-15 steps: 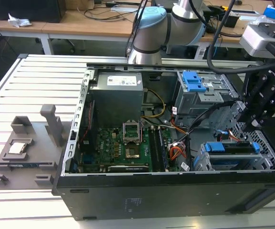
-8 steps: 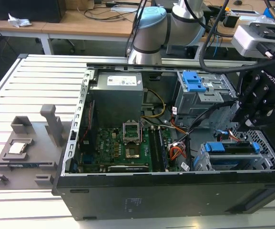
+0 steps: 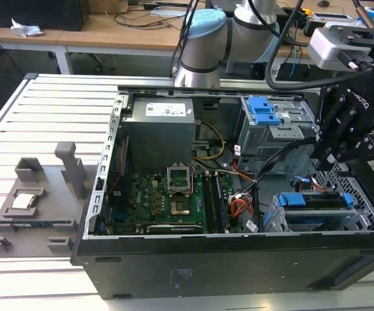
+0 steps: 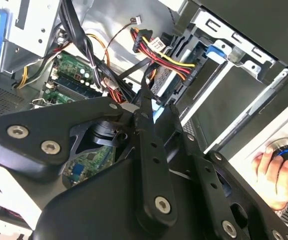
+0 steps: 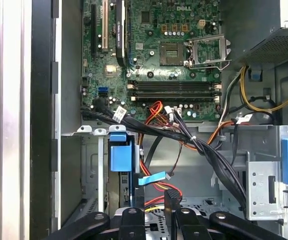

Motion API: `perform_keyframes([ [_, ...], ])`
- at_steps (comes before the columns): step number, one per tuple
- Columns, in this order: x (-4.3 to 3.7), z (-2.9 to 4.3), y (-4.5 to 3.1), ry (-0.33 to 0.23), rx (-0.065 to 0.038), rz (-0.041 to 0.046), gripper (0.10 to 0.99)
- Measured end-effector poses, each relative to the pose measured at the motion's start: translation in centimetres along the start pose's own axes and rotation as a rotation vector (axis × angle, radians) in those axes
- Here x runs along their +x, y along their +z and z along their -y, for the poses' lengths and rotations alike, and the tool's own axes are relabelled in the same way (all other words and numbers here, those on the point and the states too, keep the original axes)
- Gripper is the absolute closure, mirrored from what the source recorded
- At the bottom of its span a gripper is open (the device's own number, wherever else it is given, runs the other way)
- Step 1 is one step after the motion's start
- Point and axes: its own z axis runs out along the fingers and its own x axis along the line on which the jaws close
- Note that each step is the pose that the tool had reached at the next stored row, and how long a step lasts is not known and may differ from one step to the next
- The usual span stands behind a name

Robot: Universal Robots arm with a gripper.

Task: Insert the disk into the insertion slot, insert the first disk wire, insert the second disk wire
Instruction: 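Insert the second disk wire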

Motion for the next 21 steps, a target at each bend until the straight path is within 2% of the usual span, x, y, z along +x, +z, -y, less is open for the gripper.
perform_keyframes([
  [7, -0.06, -0.14, 0.73, 0.0, 0.0, -0.0005, 0.784],
  [9, -0.06, -0.27, 1.19, 0.0, 0.0, -0.0034, 0.784],
  [12, -0.06, -0.6, 1.46, -0.001, 0.0, -0.0155, 0.784],
  [13, -0.06, -0.79, 1.5, -0.005, 0.0, -0.0318, 0.784],
  [14, -0.05, -0.86, 1.5, -0.01, 0.0, -0.0438, 0.784],
  [15, -0.06, -0.88, 1.5, -0.013, 0.001, -0.0514, 0.784],
  [16, -0.05, -0.9, 1.52, -0.021, 0.001, -0.0639, 0.784],
  [18, -0.05, -0.92, 1.69, -0.035, 0.001, -0.0666, 0.784],
  [21, -0.05, -0.97, 2.25, -0.085, 0.002, -0.069, 0.784],
])
